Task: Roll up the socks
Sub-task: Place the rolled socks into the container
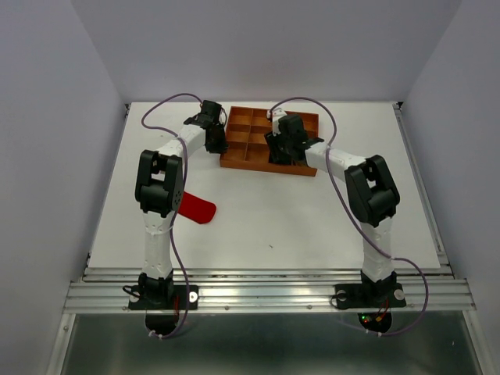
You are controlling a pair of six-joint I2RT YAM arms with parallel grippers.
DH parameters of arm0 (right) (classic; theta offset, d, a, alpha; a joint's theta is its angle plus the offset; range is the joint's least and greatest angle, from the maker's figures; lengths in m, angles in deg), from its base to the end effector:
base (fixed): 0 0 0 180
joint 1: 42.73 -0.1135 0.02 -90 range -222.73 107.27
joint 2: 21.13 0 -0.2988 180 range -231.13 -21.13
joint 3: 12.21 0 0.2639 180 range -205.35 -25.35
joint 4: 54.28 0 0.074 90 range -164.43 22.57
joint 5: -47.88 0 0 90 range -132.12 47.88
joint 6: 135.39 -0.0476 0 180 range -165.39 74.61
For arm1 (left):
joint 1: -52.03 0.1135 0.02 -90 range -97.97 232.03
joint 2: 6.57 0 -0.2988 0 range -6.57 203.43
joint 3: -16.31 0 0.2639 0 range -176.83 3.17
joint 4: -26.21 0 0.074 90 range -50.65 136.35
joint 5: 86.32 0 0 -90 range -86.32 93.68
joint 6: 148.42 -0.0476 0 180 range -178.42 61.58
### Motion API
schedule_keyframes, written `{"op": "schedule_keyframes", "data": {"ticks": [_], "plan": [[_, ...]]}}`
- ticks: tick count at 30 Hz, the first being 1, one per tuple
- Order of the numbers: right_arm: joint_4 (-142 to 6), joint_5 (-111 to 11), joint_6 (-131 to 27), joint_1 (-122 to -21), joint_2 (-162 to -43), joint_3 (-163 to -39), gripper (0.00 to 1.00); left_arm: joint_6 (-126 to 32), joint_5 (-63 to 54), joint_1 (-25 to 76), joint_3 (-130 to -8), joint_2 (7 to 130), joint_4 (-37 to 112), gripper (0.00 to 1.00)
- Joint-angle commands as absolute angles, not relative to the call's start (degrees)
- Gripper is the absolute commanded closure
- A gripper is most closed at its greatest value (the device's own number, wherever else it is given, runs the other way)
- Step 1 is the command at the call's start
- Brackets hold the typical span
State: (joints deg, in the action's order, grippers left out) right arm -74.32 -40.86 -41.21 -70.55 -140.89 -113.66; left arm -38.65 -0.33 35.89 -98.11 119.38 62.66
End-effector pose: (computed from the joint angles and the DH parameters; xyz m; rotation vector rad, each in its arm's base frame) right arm 0.4553 0.2391 0.2145 -0.6080 2.1636 0.1986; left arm 0.5133 -0.1520 0.2124 -0.0445 2.4390 -0.3700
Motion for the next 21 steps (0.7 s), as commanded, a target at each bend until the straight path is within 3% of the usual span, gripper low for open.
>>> {"op": "schedule_keyframes", "data": {"ticks": [1, 4, 5, 12, 15, 21], "plan": [[-72.5, -39.2, -40.6, -71.3, -143.0, -117.0, 0.48, -36.7, 0.0, 36.3, -98.8, 120.9, 61.6, 1.00], [-73.7, -39.3, -39.9, -71.8, -144.3, -117.7, 0.55, -36.7, 0.1, 36.3, -98.8, 120.9, 61.5, 1.00], [-73.7, -39.1, -39.9, -71.8, -144.3, -117.6, 0.65, -36.7, 0.0, 36.3, -98.8, 120.9, 61.5, 1.00], [-74.4, -41.1, -38.3, -71.8, -143.2, -113.9, 0.88, -36.7, 0.3, 36.3, -98.8, 120.9, 61.5, 1.00], [-75.5, -44.0, -37.2, -71.8, -142.6, -112.7, 0.95, -36.4, 0.5, 36.3, -98.8, 120.9, 61.6, 1.00], [-80.7, -43.4, -34.9, -71.8, -143.0, -112.5, 0.99, -36.1, 1.6, 36.3, -98.7, 120.6, 62.0, 1.00]]}}
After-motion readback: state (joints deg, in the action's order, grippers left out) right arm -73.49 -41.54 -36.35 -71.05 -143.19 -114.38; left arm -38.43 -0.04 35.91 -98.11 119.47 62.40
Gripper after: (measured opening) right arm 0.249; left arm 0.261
